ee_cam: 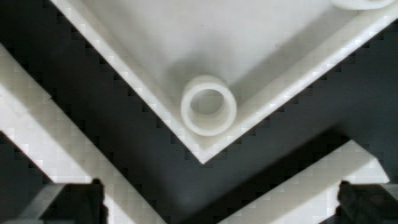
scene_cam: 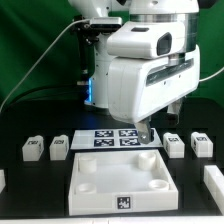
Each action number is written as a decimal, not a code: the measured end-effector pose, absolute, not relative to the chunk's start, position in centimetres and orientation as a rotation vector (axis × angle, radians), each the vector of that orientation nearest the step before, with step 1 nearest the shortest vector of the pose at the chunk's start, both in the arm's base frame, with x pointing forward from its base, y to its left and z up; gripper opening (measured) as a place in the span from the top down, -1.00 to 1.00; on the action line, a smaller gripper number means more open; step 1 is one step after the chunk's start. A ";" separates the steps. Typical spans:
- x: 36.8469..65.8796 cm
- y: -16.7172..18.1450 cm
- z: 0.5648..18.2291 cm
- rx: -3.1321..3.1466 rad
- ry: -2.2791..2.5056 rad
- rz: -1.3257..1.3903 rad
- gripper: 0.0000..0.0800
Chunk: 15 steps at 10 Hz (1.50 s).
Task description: Assemble one leg
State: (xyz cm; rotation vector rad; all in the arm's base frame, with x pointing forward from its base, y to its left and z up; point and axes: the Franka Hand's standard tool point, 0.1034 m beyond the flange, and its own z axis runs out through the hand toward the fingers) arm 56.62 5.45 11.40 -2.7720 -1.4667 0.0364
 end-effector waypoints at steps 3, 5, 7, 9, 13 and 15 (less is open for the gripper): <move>51.8 5.2 10.0 -2.469 -1.938 0.020 -0.62; 46.8 3.4 8.2 -2.193 -2.239 0.019 -0.62; 43.2 0.9 5.6 -2.101 -2.308 0.017 -0.62; 41.7 -0.2 2.9 -2.133 -2.244 0.032 -0.62; 42.6 -0.1 1.1 -2.180 -2.174 0.047 -0.62; 42.5 -0.2 1.1 -2.180 -2.172 0.048 0.03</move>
Offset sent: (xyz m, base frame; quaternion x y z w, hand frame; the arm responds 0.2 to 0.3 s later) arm -0.1000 -0.0131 -0.0180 -0.0147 0.0196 -0.3477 0.9373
